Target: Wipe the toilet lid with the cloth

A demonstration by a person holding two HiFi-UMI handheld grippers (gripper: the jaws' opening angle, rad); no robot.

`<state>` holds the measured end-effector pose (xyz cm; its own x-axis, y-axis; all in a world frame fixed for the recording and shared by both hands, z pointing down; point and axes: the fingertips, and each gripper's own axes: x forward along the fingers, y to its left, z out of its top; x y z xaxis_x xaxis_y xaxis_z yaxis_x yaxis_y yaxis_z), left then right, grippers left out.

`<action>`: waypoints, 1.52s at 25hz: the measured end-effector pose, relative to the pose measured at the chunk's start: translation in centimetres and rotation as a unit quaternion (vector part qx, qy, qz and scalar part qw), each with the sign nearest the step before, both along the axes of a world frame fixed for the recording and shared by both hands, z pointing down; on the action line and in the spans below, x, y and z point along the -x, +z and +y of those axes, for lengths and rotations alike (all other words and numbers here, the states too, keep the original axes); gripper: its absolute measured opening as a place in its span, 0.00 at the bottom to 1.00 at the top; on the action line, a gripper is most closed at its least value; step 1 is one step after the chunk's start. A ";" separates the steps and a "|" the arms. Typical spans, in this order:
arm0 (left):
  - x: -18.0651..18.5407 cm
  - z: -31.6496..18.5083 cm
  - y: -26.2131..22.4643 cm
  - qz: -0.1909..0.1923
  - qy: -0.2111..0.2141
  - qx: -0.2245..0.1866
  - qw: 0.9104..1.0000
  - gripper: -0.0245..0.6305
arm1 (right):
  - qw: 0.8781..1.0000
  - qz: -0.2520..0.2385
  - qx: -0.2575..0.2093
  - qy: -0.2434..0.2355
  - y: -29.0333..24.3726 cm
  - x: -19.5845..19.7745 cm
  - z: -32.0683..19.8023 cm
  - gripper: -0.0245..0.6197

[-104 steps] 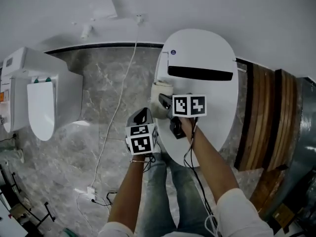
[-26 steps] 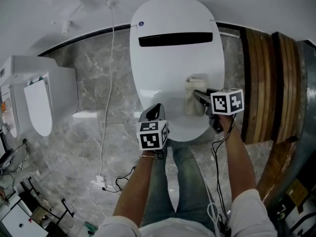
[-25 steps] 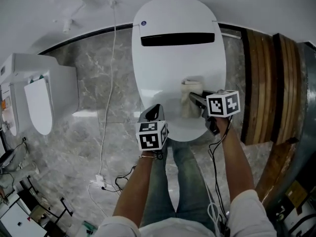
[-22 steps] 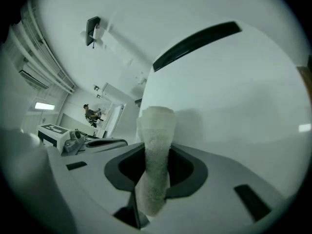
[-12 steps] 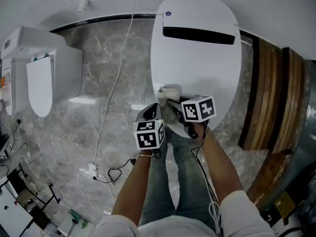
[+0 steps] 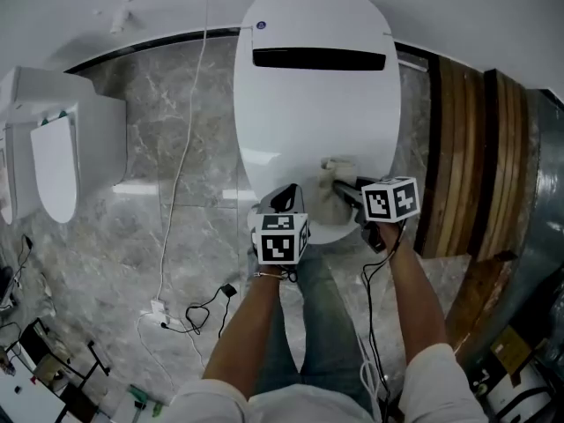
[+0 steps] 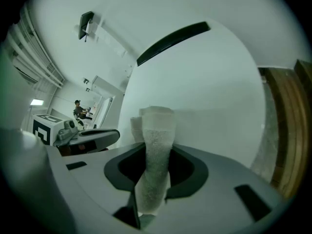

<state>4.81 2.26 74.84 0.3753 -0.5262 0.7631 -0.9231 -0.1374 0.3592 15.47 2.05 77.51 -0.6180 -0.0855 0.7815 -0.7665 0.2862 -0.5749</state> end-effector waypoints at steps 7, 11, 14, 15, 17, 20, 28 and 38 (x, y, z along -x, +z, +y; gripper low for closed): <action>-3.8 0.4 0.1 0.001 0.044 0.003 0.999 0.06 | 0.996 0.063 0.005 0.069 0.5 -10.5 0.2 0.20; -3.6 0.5 0.2 -0.003 0.046 0.004 0.999 0.06 | 0.992 0.091 0.000 0.083 0.4 -12.0 0.1 0.20; -2.8 0.9 0.1 -0.005 0.042 0.005 0.999 0.06 | 0.993 0.085 -0.008 0.083 -0.6 -10.5 0.3 0.19; -2.4 1.1 0.1 -0.007 0.039 0.006 0.999 0.06 | 0.994 0.070 -0.008 0.081 -1.0 -9.4 0.6 0.19; -1.0 1.5 0.1 -0.012 0.028 0.007 1.000 0.06 | 0.997 0.028 0.002 0.076 -1.5 -6.1 1.9 0.19; 2.1 2.5 0.2 -0.023 -0.001 0.016 1.000 0.06 | 0.999 -0.002 0.015 0.049 -1.7 -0.6 4.1 0.19; 8.0 4.7 0.4 -0.038 -0.053 0.032 0.997 0.06 | 0.998 -0.037 0.044 0.008 -0.3 11.1 7.5 0.19; 4.4 5.6 1.1 -0.021 -0.040 0.029 0.999 0.06 | 0.998 0.065 0.010 -0.003 0.6 3.7 8.2 0.19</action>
<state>0.41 7.85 75.92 0.3008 -0.5080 0.8071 -0.9447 -0.0428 0.3251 11.75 10.22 78.14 -0.5111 -0.0659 0.8570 -0.8338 0.2801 -0.4757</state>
